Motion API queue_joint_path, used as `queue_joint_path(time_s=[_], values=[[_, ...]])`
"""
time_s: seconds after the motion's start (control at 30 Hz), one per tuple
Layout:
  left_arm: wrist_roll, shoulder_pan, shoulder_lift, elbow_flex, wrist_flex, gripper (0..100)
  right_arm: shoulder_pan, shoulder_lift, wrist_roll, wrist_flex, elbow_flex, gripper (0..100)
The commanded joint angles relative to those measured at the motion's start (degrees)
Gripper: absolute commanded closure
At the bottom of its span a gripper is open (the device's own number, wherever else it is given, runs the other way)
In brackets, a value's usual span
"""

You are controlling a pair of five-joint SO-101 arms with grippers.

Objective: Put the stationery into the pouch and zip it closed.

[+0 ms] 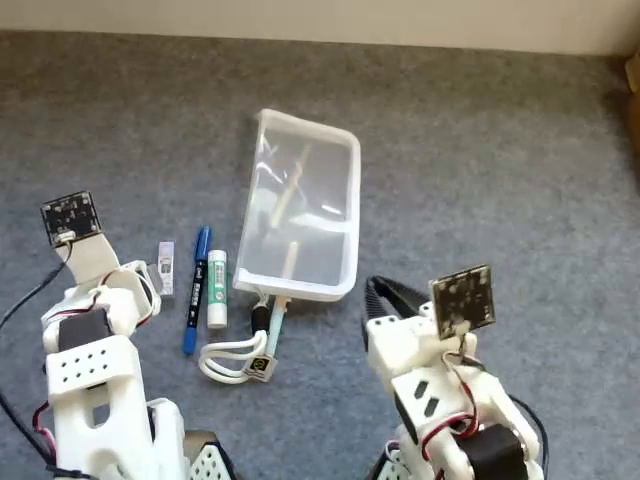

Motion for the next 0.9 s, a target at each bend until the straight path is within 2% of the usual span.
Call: queue_joint_path(time_s=[0.0, 0.5, 0.7, 0.87], values=[[0.6, -0.9, -1.4, -0.7, -1.1, 80, -4.3, 8.8, 1.9, -2.0, -6.7, 97.1], [0.6, -1.0, -1.4, -0.7, -1.2, 80, -16.8, 45.6, 1.7, -2.0, -23.1, 97.0], [0.6, -1.1, -1.4, -0.6, -1.2, 80, -18.9, 58.5, -7.4, -1.9, -28.1, 84.9], [0.6, -2.3, -1.4, -0.6, -1.2, 80, -21.1, 68.6, -8.3, -2.0, -32.6, 84.3]])
